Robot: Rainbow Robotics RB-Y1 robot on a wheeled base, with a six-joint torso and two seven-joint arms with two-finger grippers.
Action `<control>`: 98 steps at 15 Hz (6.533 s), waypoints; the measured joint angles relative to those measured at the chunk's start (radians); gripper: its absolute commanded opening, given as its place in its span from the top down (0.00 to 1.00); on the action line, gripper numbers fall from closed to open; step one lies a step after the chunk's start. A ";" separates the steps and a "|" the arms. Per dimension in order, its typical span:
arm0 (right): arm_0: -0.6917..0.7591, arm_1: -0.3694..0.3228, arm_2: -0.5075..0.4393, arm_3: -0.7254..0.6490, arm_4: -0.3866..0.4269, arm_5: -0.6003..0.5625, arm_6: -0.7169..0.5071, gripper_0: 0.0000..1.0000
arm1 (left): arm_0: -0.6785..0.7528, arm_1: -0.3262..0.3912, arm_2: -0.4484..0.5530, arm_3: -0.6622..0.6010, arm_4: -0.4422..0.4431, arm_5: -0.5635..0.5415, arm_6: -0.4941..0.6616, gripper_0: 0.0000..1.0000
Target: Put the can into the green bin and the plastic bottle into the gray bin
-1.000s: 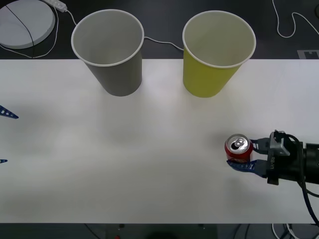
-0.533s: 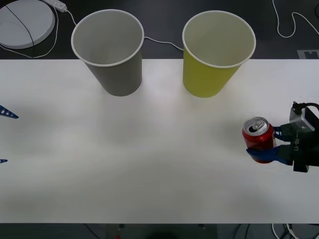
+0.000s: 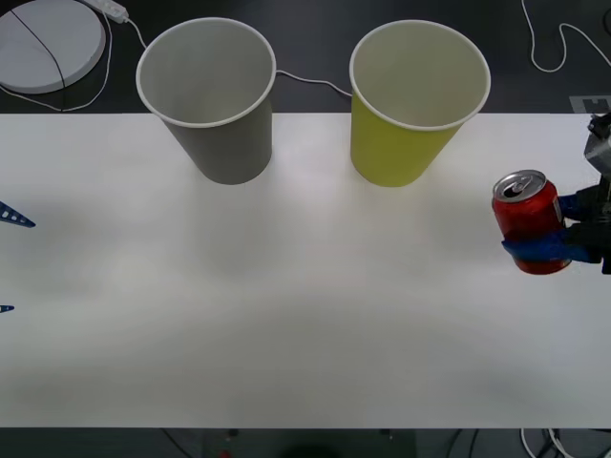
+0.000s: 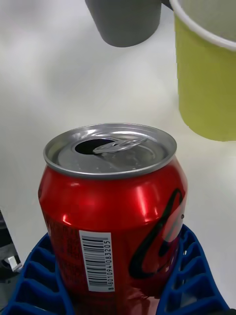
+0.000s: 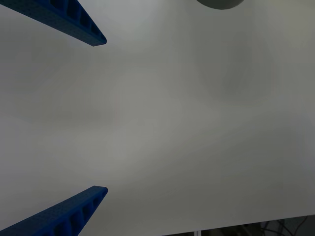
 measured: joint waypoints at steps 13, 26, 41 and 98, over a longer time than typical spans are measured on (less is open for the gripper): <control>-0.508 -0.242 0.218 0.068 0.051 -0.175 -0.394 1.00 | 0.000 0.000 0.000 0.000 0.000 0.000 0.000 0.00; -1.198 -0.074 0.799 0.606 0.149 -0.103 -0.361 1.00 | 0.000 0.000 0.000 0.000 0.000 0.000 0.000 0.00; -1.338 0.057 0.900 0.802 0.230 -0.028 -0.267 0.00 | 0.000 0.000 0.000 0.000 0.000 0.000 0.000 0.00; 0.227 0.025 -0.157 -0.103 -0.124 -0.048 0.689 0.00 | 0.000 0.000 0.000 0.000 0.000 0.000 0.000 0.00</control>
